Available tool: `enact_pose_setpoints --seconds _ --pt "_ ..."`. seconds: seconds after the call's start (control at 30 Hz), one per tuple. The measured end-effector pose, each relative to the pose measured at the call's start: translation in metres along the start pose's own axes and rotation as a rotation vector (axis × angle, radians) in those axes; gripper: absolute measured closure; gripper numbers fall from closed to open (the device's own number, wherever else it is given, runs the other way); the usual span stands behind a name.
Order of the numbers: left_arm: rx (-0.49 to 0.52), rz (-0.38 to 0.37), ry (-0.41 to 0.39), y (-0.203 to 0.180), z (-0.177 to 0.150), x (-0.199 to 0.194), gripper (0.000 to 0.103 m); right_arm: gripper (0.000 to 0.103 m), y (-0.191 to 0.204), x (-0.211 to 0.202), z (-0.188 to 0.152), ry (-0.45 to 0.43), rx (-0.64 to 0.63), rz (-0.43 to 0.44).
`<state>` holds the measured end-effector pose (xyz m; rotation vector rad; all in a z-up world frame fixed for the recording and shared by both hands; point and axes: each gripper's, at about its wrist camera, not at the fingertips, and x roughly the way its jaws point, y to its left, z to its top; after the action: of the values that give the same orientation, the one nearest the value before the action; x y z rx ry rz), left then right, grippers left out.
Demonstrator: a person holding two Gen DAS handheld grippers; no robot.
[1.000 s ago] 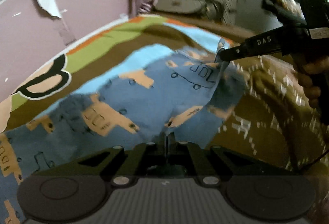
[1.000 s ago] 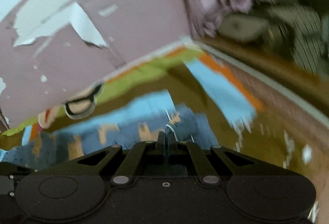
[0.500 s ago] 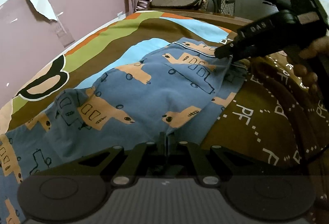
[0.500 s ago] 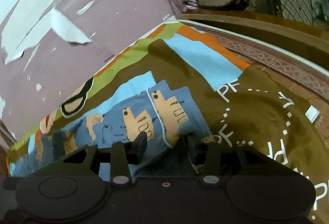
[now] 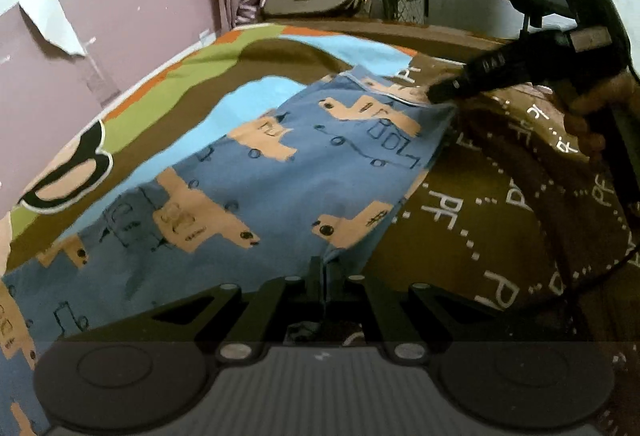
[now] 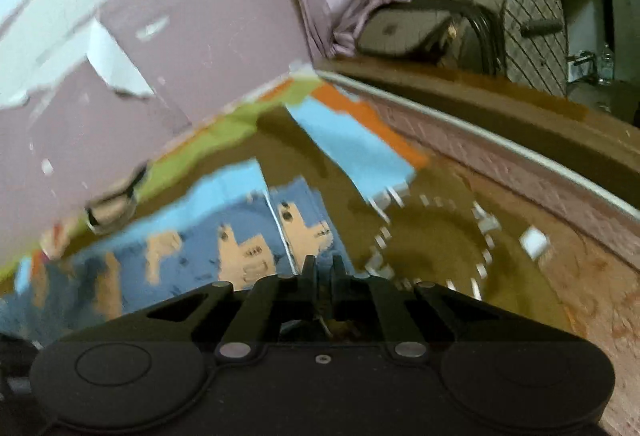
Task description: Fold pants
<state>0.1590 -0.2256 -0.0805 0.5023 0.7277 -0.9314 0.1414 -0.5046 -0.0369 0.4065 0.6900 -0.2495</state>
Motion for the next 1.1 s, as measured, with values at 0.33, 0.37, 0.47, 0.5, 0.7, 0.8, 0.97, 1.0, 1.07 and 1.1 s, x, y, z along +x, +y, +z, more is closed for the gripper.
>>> enact_pose_setpoints --seconds 0.33,0.37,0.47,0.5,0.7,0.8,0.97,1.0,1.07,1.1 --pt "-0.079 -0.07 0.036 0.028 0.002 -0.016 0.054 0.043 0.012 -0.004 0.012 -0.069 -0.22 -0.001" --pt "-0.064 -0.07 0.052 0.033 0.002 -0.021 0.052 0.039 0.017 -0.004 0.015 -0.08 -0.265 -0.001" --pt "-0.02 0.008 0.133 0.06 0.003 -0.045 0.041 0.026 0.038 0.006 0.023 -0.072 -0.424 0.082" --pt "-0.019 0.046 0.165 0.072 0.003 -0.052 0.041 0.022 0.049 0.011 0.024 -0.063 -0.479 0.112" --pt "-0.215 0.255 0.148 0.176 -0.001 -0.088 0.032 0.021 0.128 0.052 0.043 0.022 -0.723 0.439" --pt "-0.284 0.213 0.11 0.223 -0.007 -0.07 0.034 0.024 0.174 0.078 0.055 0.11 -0.794 0.611" --pt "-0.323 0.14 0.153 0.256 -0.011 -0.036 0.04 0.031 0.24 0.113 0.057 0.239 -0.934 0.755" --pt "-0.332 0.142 0.169 0.259 -0.012 -0.032 0.043 0.034 0.249 0.119 0.056 0.257 -0.949 0.773" --pt "-0.342 0.13 0.194 0.267 -0.016 -0.025 0.052 0.041 0.262 0.129 0.053 0.289 -0.963 0.796" --pt "-0.349 0.125 0.197 0.271 -0.017 -0.024 0.059 0.047 0.267 0.133 0.05 0.295 -0.97 0.798"
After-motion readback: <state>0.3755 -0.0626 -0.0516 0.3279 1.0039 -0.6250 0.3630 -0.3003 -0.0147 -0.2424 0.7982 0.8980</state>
